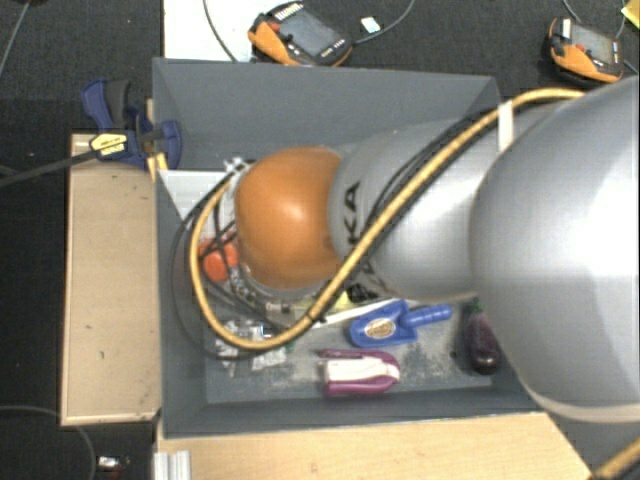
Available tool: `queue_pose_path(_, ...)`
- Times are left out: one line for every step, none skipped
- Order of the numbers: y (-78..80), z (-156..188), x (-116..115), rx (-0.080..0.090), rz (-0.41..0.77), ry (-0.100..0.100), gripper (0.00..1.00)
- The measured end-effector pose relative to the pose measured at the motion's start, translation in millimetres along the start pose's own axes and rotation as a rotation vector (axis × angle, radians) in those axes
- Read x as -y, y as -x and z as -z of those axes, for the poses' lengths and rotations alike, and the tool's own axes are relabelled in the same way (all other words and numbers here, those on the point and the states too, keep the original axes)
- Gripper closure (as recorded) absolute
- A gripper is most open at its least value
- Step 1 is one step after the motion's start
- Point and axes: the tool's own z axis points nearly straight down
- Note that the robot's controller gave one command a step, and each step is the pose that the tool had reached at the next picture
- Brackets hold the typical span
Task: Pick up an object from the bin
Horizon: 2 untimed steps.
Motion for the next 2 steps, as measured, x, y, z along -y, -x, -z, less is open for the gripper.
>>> queue_pose_path(2.4,4,1,0.007,-0.008,0.002,0.0)
queue_pose_path(17.0,-76,73,0.006,0.063,0.001,0.0)
